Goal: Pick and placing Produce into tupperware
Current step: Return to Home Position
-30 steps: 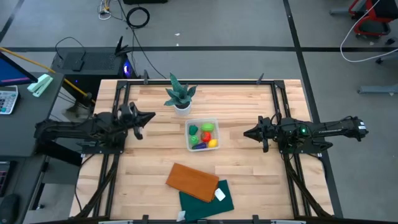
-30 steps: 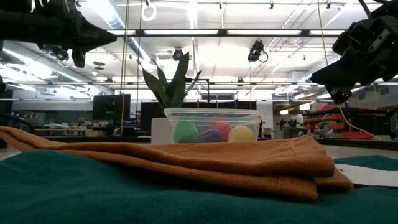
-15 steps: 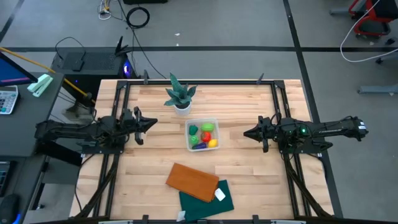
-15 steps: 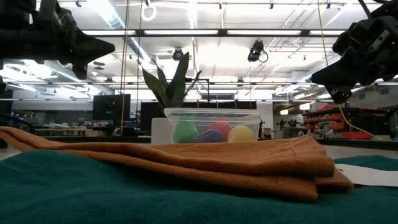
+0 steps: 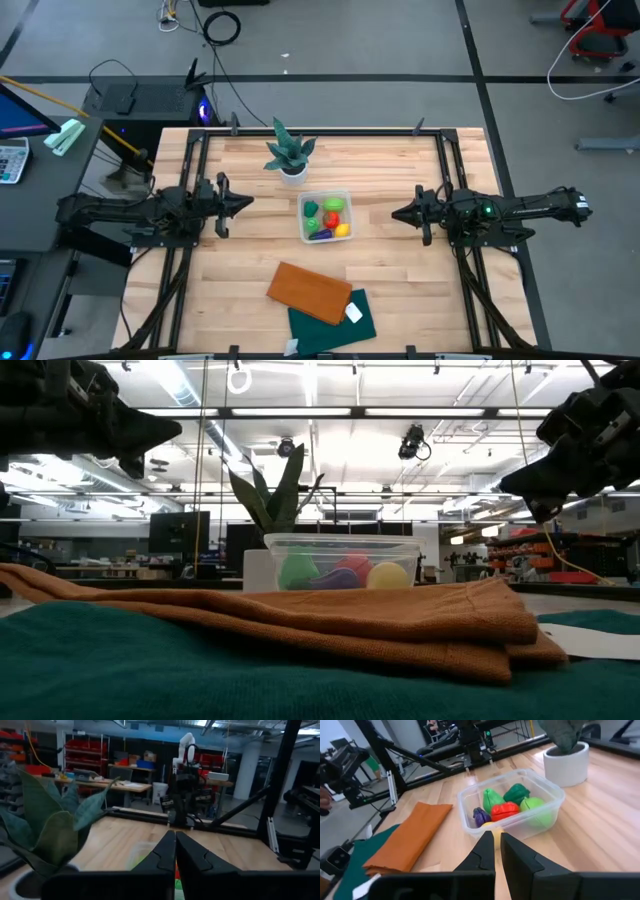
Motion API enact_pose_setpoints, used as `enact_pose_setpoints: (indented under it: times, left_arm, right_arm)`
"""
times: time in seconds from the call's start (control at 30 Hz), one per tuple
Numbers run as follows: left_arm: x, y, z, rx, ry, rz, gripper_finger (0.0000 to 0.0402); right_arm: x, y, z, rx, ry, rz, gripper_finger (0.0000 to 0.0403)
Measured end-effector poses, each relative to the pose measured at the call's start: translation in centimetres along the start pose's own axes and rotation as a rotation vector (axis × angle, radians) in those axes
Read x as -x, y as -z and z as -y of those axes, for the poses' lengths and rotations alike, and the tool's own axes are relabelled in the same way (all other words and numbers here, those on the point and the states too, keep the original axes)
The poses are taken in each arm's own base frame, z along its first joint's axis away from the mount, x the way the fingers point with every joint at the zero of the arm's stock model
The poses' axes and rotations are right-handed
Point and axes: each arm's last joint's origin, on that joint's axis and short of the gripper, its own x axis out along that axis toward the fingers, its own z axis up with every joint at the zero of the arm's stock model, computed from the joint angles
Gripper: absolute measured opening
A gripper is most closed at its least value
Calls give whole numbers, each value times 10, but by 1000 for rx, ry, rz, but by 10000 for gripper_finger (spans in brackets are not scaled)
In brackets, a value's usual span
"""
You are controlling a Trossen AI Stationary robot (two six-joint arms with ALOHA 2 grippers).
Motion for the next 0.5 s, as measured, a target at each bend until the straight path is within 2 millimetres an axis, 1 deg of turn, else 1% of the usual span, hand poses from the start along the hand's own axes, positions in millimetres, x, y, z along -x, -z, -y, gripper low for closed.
enact_pose_setpoints:
  times: [0.13, 0.3, 0.37, 0.5]
  left_arm:
    - [0, -1, 0, -15, 0, 10, 22]
    - [1, -9, 1, -50, 22, 97, 7]
    - [2, -10, 1, -49, 21, 99, 5]
    - [3, -9, 1, -39, 35, 94, 14]
  right_arm:
    - [0, -3, -1, 60, -10, 35, 0]
    - [0, -7, -2, 99, -19, 70, 0]
    - [0, -7, -2, 116, -21, 78, 0]
    - [1, -9, -3, 173, -24, 99, 0]
